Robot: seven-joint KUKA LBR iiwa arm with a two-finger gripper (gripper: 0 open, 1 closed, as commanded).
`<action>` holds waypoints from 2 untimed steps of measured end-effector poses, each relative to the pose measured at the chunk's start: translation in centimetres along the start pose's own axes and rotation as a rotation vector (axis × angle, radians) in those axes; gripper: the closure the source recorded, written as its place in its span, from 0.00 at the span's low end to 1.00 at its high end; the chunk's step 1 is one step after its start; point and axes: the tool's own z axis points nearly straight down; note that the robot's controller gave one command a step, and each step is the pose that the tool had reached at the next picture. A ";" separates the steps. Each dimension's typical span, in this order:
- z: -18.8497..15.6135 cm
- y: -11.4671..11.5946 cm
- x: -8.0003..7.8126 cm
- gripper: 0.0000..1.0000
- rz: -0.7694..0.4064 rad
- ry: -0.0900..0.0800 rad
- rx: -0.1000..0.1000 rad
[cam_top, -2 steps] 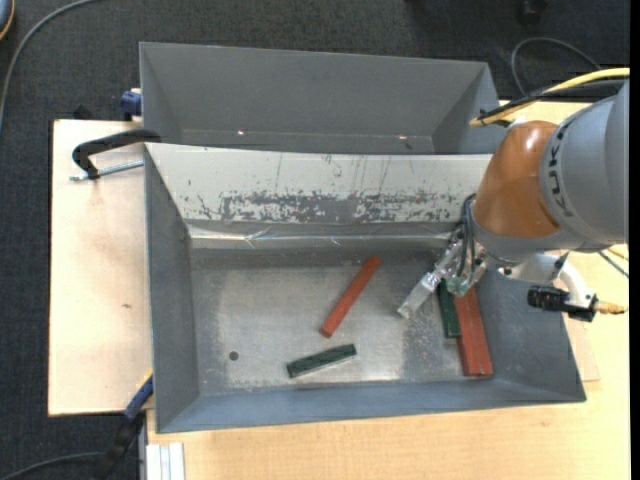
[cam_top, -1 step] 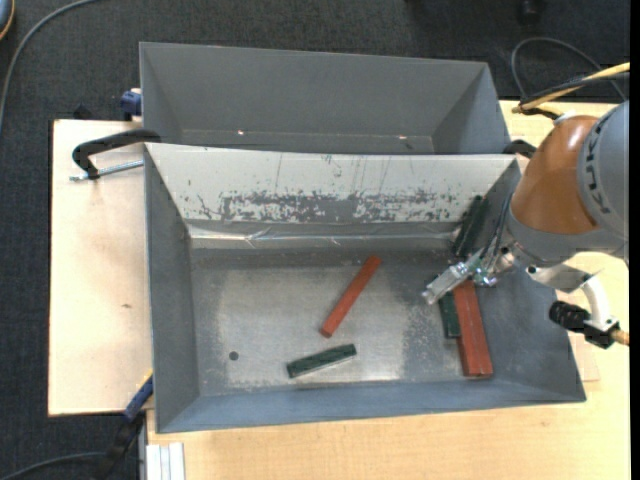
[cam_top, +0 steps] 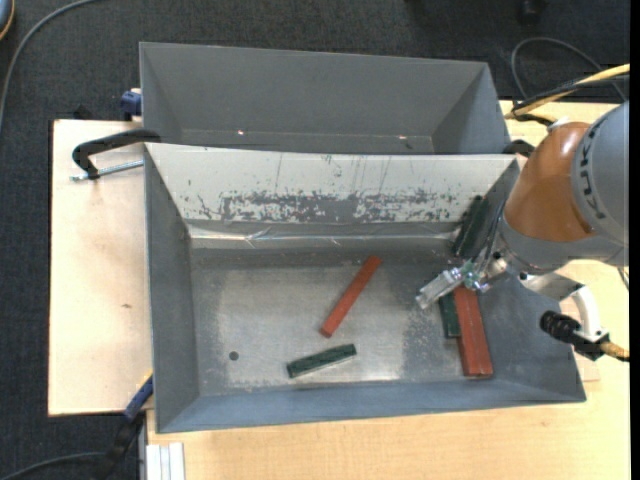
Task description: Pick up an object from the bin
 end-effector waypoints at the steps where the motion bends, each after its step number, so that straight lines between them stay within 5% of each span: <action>1: 3.0 0.6 1.5 0.00 0.072 -0.002 0.000; 2: 3.0 -2.0 2.5 0.00 0.232 -0.001 0.001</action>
Offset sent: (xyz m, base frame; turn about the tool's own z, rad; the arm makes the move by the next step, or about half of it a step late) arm -0.0006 0.0160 -0.0304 0.0741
